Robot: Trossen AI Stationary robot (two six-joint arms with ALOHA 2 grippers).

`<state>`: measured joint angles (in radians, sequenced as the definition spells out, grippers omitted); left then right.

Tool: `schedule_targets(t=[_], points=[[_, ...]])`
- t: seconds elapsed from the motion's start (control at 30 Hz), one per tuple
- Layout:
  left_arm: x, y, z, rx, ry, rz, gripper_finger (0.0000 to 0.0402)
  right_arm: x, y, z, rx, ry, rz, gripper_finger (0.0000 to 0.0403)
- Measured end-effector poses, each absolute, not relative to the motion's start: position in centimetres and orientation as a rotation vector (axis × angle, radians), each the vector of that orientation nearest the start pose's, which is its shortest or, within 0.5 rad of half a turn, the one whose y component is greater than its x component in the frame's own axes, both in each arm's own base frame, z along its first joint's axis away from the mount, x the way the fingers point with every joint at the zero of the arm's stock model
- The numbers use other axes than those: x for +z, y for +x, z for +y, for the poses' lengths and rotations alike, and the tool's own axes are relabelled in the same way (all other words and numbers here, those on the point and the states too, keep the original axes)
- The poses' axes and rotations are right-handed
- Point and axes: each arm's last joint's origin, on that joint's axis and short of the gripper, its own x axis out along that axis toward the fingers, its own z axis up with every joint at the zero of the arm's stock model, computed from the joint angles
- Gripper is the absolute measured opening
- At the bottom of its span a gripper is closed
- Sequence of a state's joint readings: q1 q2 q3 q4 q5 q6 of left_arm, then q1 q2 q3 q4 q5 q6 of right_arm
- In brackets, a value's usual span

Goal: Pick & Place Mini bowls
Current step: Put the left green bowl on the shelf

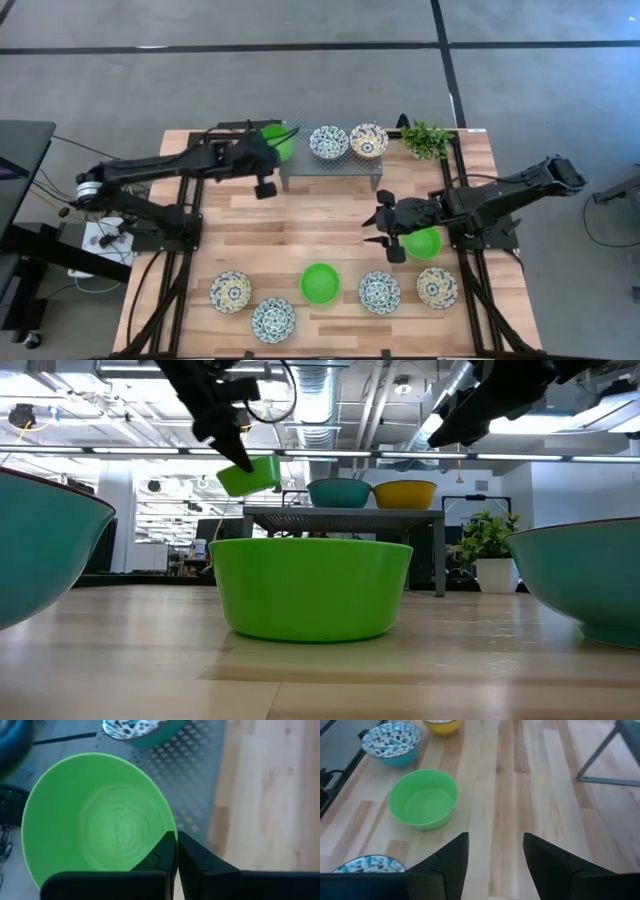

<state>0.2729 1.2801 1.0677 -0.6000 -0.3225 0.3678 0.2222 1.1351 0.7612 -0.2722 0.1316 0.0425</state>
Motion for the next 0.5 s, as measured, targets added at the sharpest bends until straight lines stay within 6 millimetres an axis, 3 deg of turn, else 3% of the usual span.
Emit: schedule_targets(t=[0.23,0.5], points=[[29.1,27.6,10.2,0.431,0.332,0.977,0.0012,25.1,23.3,3.3,0.009,-0.051,0.641,0.0185],[28.0,28.8,10.6,0.404,0.323,1.03,0.0014,25.0,23.4,1.7,-0.053,-0.03,0.652,0.0185]])
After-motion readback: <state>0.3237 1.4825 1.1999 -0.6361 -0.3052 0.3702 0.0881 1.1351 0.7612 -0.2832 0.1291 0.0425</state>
